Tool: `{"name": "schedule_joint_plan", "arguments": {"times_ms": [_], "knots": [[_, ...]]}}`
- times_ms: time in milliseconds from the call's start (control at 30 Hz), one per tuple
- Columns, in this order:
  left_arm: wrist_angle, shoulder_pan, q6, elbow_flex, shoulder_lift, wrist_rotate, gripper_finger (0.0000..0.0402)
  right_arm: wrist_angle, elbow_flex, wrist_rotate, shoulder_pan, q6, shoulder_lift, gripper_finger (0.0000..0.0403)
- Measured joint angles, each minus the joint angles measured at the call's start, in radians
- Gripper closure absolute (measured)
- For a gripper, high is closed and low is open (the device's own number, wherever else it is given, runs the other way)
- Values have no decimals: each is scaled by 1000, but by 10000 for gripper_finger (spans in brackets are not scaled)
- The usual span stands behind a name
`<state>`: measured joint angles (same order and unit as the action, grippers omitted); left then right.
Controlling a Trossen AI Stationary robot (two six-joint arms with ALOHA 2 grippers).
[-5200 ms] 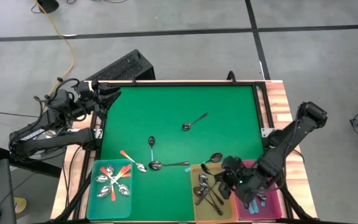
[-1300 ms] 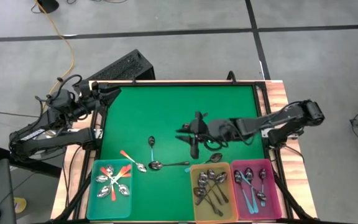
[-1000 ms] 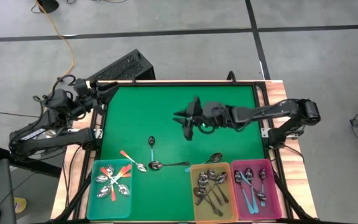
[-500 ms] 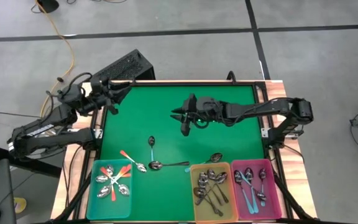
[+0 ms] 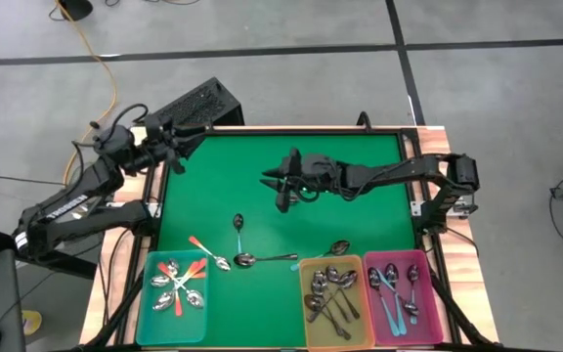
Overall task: Sort silverware by color (type)
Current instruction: Put the black spoon into the orange bin
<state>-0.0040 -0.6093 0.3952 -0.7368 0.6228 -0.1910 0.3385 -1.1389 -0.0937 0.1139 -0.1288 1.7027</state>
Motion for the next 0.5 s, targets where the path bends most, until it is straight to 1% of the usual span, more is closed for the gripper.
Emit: {"name": "schedule_joint_plan", "arguments": {"times_ms": [67, 167, 500], "knots": [[-2, -10, 7, 0, 13, -14, 281, 23, -1, 2, -1, 0, 0, 282], [-16, -18, -3, 0, 31, -32, 281, 12, -1, 2, -3, -1, 0, 282], [-109, -18, -116, -1, 67, -40, 281, -84, -1, -2, -29, -1, 1, 282]]}}
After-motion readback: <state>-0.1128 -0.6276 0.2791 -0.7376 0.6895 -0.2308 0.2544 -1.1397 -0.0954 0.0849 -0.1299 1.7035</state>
